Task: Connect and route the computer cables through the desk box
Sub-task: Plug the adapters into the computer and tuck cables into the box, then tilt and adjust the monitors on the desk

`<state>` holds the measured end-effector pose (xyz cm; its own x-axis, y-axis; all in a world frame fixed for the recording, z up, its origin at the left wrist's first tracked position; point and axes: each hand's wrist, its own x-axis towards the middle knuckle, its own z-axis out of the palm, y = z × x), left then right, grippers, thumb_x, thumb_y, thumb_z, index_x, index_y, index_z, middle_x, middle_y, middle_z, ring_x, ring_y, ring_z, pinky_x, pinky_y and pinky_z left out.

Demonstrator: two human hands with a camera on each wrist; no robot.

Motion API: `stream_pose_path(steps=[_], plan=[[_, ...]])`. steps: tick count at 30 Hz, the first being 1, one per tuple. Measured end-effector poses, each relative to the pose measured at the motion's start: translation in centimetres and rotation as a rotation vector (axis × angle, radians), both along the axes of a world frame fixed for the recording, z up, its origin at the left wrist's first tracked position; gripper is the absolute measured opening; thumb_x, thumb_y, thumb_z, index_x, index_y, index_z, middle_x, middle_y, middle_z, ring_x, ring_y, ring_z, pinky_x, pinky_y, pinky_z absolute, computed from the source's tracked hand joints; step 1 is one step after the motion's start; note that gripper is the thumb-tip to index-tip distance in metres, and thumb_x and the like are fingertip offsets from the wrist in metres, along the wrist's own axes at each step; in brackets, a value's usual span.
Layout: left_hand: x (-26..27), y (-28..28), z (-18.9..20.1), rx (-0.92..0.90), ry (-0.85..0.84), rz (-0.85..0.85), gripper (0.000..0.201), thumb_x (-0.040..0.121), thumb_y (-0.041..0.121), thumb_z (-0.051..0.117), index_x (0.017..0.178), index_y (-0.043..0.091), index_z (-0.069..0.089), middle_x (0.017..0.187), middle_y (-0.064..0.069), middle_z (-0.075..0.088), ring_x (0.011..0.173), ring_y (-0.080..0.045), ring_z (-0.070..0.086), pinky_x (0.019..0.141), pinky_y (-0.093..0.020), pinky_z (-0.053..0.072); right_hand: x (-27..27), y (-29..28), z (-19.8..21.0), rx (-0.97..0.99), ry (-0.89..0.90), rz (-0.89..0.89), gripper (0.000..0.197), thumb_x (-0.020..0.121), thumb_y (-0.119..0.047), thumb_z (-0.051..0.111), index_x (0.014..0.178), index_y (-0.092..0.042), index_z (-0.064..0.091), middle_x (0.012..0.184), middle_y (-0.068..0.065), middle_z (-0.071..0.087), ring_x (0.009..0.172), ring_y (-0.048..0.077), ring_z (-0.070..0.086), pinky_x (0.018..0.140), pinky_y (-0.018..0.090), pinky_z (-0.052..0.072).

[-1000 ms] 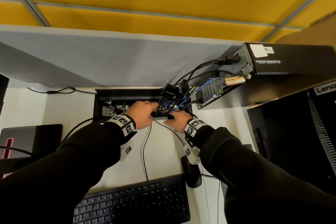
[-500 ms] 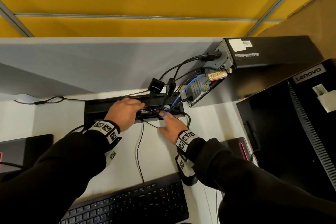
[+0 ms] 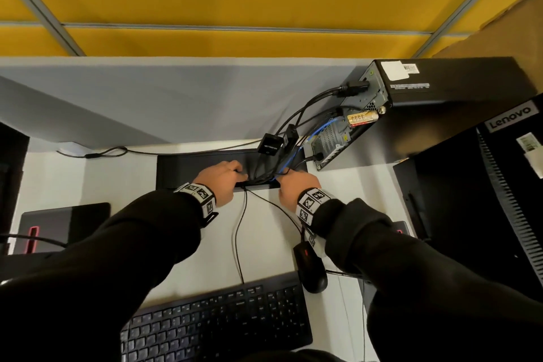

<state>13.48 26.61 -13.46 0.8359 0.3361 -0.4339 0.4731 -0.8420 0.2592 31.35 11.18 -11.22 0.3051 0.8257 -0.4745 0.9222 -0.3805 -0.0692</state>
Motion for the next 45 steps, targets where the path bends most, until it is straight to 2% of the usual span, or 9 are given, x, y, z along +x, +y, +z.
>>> stream_pose_path(steps=[5,10,15,19,22,27,35,40,45], plan=[[-4.1,-1.8,-1.2,0.139,-0.034,0.206,0.06,0.089,0.008,0.052,0.148,0.015,0.045,0.143,0.001,0.043,0.123,-0.021,0.049,0.094,-0.037,0.053,1.2,0.2,-0.5,-0.075,-0.019,0.052,0.057,0.086,-0.02,0.05,0.141,-0.036,0.052,0.142,-0.005,0.054,0.129,0.026,0.045,0.106,0.045,0.041],[-4.2,-2.9,-2.7,0.149,-0.072,0.201,0.06,0.086,0.007,0.059,0.145,0.006,0.048,0.147,-0.007,0.044,0.135,-0.026,0.043,0.111,-0.041,0.045,0.9,0.6,-0.9,-0.095,-0.017,0.023,0.056,0.084,-0.02,0.054,0.139,-0.036,0.054,0.137,-0.003,0.057,0.121,0.028,0.056,0.103,0.042,0.041],[-5.1,-2.7,-1.8,0.062,-0.002,0.207,0.077,0.088,0.004,0.056,0.16,0.012,0.029,0.165,-0.006,0.024,0.152,-0.026,0.024,0.122,-0.043,0.031,-0.2,1.0,0.6,-0.177,-0.037,0.068,0.048,0.09,-0.025,0.054,0.138,-0.022,0.053,0.131,0.005,0.062,0.113,0.03,0.062,0.099,0.041,0.05],[-6.1,-4.1,-0.9,0.104,-0.002,0.27,0.074,0.086,0.011,0.058,0.156,0.012,0.033,0.155,-0.004,0.035,0.135,-0.025,0.043,0.111,-0.039,0.044,-0.1,-0.4,0.8,-0.215,0.03,0.043,0.071,0.092,-0.018,0.05,0.158,-0.021,0.025,0.163,0.003,0.03,0.136,0.033,0.046,0.111,0.047,0.041],[-6.9,-5.7,-0.9,0.084,0.053,0.323,0.081,0.085,0.017,0.061,0.159,0.013,0.027,0.163,-0.005,0.027,0.146,-0.026,0.035,0.121,-0.043,0.032,-0.9,-1.8,-0.5,-0.183,0.028,0.001,0.078,0.09,-0.019,0.05,0.16,-0.021,0.017,0.167,-0.003,0.016,0.14,0.033,0.04,0.115,0.048,0.036],[-4.2,-2.0,1.7,0.043,0.211,0.283,0.047,0.087,0.027,0.051,0.133,0.021,0.06,0.137,-0.005,0.052,0.122,-0.029,0.057,0.109,-0.05,0.039,-1.3,0.3,0.4,-0.197,0.077,-0.048,0.062,0.093,-0.021,0.044,0.154,-0.015,0.035,0.16,0.006,0.035,0.136,0.035,0.048,0.114,0.046,0.04],[-7.1,-6.6,0.6,-0.231,-0.192,0.533,0.045,0.096,0.029,0.063,0.14,0.023,0.058,0.136,-0.005,0.065,0.121,-0.024,0.062,0.107,-0.037,0.047,-6.4,-8.7,0.5,-0.001,0.082,-0.134,0.056,0.093,-0.029,0.062,0.144,-0.019,0.042,0.143,0.006,0.04,0.129,0.03,0.046,0.104,0.045,0.045],[-4.2,-7.9,0.4,-0.183,-0.232,0.537,0.05,0.096,0.029,0.065,0.144,0.021,0.053,0.134,-0.005,0.061,0.123,-0.027,0.057,0.106,-0.037,0.045,-8.0,-13.5,-1.7,0.033,0.084,-0.163,0.077,0.079,0.002,0.063,0.147,-0.021,0.035,0.148,0.007,0.036,0.129,0.031,0.041,0.101,0.046,0.045],[-1.9,-8.0,1.3,-0.141,-0.062,0.417,0.047,0.094,0.025,0.065,0.139,0.019,0.057,0.136,-0.007,0.062,0.125,-0.028,0.058,0.104,-0.033,0.046,-8.0,-16.7,-1.2,0.01,0.139,-0.252,0.061,0.085,-0.005,0.062,0.14,-0.021,0.041,0.136,0.007,0.041,0.123,0.032,0.046,0.1,0.047,0.047]])
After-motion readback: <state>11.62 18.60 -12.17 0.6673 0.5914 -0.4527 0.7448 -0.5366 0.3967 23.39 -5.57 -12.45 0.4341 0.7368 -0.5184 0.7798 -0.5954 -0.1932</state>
